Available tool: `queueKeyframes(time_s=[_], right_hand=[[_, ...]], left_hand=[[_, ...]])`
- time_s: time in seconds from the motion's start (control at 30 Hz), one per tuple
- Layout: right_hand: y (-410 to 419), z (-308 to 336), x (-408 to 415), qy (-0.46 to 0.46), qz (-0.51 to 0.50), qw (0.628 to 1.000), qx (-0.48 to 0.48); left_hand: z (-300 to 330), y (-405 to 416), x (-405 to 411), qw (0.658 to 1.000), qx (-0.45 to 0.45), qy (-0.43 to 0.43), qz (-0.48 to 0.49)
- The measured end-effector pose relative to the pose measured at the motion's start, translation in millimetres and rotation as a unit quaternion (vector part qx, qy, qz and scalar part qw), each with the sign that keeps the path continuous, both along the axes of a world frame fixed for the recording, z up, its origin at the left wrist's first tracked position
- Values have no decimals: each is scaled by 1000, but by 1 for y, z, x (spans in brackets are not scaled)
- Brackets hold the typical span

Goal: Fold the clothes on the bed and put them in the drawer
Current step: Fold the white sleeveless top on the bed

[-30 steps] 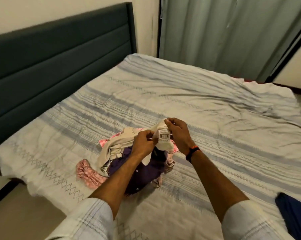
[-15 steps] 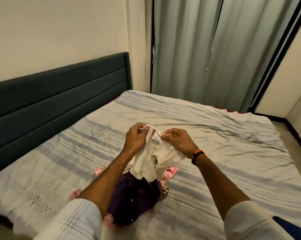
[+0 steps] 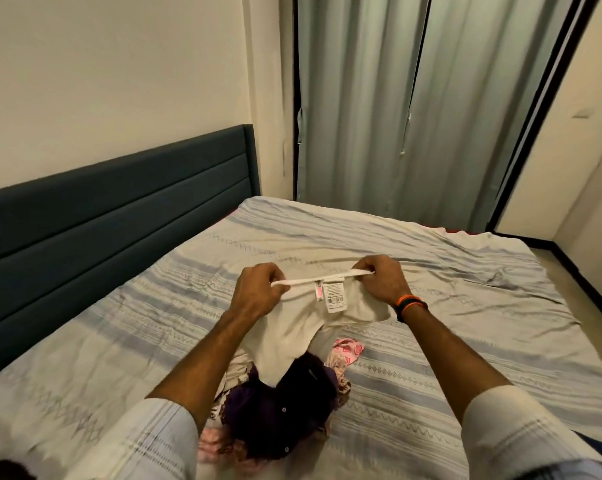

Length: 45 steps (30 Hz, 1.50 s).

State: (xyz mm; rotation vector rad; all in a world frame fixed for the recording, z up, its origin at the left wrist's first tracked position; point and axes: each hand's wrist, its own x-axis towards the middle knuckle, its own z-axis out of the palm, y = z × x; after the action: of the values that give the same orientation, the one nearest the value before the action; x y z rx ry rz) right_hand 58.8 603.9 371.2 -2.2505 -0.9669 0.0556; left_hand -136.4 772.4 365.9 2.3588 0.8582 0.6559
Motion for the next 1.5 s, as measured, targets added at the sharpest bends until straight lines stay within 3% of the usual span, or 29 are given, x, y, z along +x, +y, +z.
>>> queueKeyframes(time_s=[0.2,0.3,0.53,0.73,0.9,1.0,1.1,1.23,1.4,1.43,1.5], right_hand=[[-4,19,-11,-46,-46,998,15],[-22,22,-6,-59,-71,995,-39],[-77,41,0,-140,-139,975,-104],[-124,75,16,-122,-276,950,78],[-161,94,48,-52,-360,923,124],[-185,99,69,-54,-342,922,171],[-207,98,90,-6,-305,924,229],[-223,90,110,91,-194,941,260],[-220,72,106,211,49,964,152],[-216,68,106,215,79,964,134],[-207,67,107,136,75,983,95]], left_hand=[[-19,12,-19,992,73,65,75],[-11,14,-17,990,86,48,104],[40,-2,31,986,150,-15,66],[70,-41,73,982,183,-29,43],[90,-79,106,985,166,-31,41],[101,-97,129,991,104,-69,45],[112,-120,157,992,-18,-121,19],[115,-170,192,944,-242,-215,-67],[119,-242,220,890,-362,-236,-148],[119,-252,224,888,-362,-229,-169],[113,-266,231,885,-357,-216,-208]])
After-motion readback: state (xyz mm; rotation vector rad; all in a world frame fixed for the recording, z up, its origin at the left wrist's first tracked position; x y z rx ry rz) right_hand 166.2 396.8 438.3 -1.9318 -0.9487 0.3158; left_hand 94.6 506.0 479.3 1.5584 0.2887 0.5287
